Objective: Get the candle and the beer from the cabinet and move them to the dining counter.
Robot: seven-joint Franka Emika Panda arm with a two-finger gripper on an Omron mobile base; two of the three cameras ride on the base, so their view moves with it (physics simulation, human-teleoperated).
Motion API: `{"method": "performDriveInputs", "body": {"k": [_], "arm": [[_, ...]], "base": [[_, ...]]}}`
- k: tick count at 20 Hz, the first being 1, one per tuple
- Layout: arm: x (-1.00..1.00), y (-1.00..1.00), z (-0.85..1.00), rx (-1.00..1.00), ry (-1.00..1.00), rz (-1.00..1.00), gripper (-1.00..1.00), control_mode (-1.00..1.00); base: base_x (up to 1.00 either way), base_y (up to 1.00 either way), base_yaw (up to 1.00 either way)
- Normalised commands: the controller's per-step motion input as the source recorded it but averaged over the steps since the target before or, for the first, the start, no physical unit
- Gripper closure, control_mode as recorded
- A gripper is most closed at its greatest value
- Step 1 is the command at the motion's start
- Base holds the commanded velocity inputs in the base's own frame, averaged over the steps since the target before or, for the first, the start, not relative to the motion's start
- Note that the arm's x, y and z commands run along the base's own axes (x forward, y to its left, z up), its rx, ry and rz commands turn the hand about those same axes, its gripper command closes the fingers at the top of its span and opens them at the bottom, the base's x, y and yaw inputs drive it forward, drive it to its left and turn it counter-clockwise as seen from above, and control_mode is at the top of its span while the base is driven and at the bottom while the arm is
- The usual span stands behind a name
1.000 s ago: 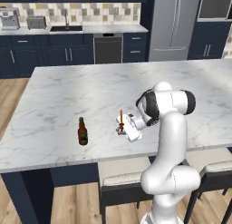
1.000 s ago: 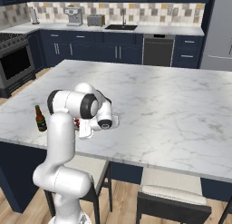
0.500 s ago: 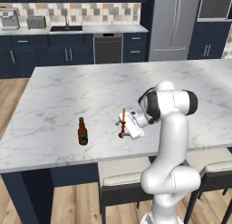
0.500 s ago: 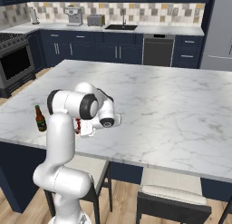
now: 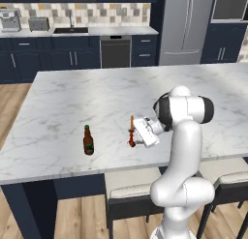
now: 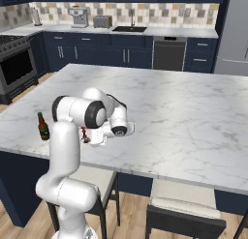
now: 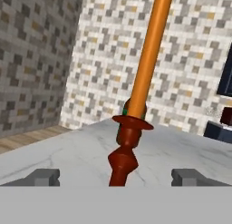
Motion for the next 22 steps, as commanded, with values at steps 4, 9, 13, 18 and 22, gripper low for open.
{"method": "performDriveInputs", "body": {"k": [4, 9, 13, 18, 22], "arm": [[-0.05, -0.37, 0.08, 0.0, 0.0, -0.04, -1.0, -1.0], [-0.22, -0.36, 0.34, 0.0, 0.0, -0.08, -1.0, -1.0], [-0.57, -0.21, 0.65, 0.0, -0.02, -0.11, -1.0, -1.0], [-0.74, -0.01, 0.88, 0.0, -0.02, -0.12, -1.0, -1.0], [-0.82, 0.0, 0.9, 0.0, -0.03, -0.1, -1.0, -1.0]], "base": [[0.0, 0.0, 0.0], [0.0, 0.0, 0.0], [0.0, 0.0, 0.0], [0.0, 0.0, 0.0], [0.0, 0.0, 0.0]]}}
